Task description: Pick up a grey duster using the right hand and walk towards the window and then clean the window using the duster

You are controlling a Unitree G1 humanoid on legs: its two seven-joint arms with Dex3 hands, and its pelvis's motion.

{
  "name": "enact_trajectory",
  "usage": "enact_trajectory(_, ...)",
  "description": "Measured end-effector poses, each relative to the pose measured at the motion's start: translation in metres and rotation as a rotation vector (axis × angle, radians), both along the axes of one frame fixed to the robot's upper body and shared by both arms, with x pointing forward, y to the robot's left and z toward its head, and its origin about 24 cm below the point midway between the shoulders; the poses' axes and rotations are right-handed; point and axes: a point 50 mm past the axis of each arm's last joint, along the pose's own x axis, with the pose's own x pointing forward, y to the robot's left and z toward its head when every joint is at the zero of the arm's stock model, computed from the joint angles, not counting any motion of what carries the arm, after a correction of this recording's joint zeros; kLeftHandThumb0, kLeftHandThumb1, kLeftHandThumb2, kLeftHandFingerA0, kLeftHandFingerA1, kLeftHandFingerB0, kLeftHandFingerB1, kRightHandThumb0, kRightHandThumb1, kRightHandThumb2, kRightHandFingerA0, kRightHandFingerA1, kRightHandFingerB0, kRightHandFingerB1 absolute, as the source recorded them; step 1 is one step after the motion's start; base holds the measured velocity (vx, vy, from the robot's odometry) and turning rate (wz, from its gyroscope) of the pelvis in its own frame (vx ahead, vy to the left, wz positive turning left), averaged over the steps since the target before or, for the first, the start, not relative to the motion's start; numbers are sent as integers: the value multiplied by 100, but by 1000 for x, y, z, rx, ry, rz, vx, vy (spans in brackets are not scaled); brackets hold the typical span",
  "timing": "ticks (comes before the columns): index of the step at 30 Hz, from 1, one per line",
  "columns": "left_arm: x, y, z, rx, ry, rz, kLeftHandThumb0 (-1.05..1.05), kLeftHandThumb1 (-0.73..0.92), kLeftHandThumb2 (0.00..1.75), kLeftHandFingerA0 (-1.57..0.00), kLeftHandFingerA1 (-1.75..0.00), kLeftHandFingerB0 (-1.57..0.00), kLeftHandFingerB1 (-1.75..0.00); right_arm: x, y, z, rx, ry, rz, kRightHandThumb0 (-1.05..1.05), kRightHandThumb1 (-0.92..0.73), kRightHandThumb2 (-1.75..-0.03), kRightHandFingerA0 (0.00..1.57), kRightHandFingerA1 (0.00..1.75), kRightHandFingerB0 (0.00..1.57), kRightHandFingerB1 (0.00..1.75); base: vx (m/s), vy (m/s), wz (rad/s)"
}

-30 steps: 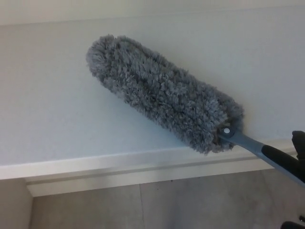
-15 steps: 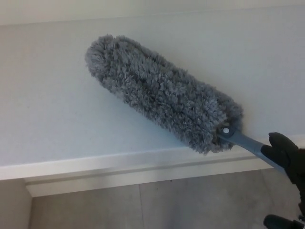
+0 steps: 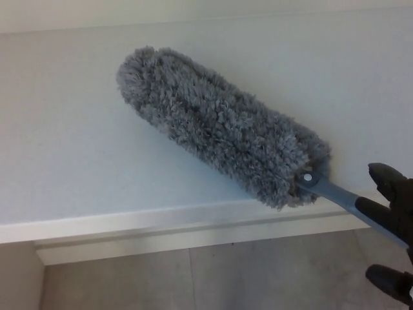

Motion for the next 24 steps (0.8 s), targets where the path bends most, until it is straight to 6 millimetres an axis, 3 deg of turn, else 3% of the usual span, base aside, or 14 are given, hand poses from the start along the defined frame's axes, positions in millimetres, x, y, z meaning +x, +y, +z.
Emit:
enact_trajectory(9,-3,-1,-1,-4,7,3,-19,66,77,-105,-117,-88,-88,1,14,-6,27,23,63,-70,-41,-83,2,33,12,44,0,0,0)
enact_trajectory(19,-9,-4,-1,-8,15,11,-18,68,80,-94,-119,-84,-90,9,13,-11,-1,31,57,-66,-39,-81,0,29,12,42,0,0,0)
enact_trajectory(20,-9,-4,-1,-9,15,11,-19,70,79,-93,-120,-83,-91,10,12,-10,-4,29,52,-60,-54,-56,0,33,19,29,0,0,0)
enact_trajectory(24,-11,-5,-2,-12,15,19,-19,67,78,-100,-118,-87,-91,16,5,-5,-30,12,15,-57,-54,-59,2,29,19,31,0,0,0)
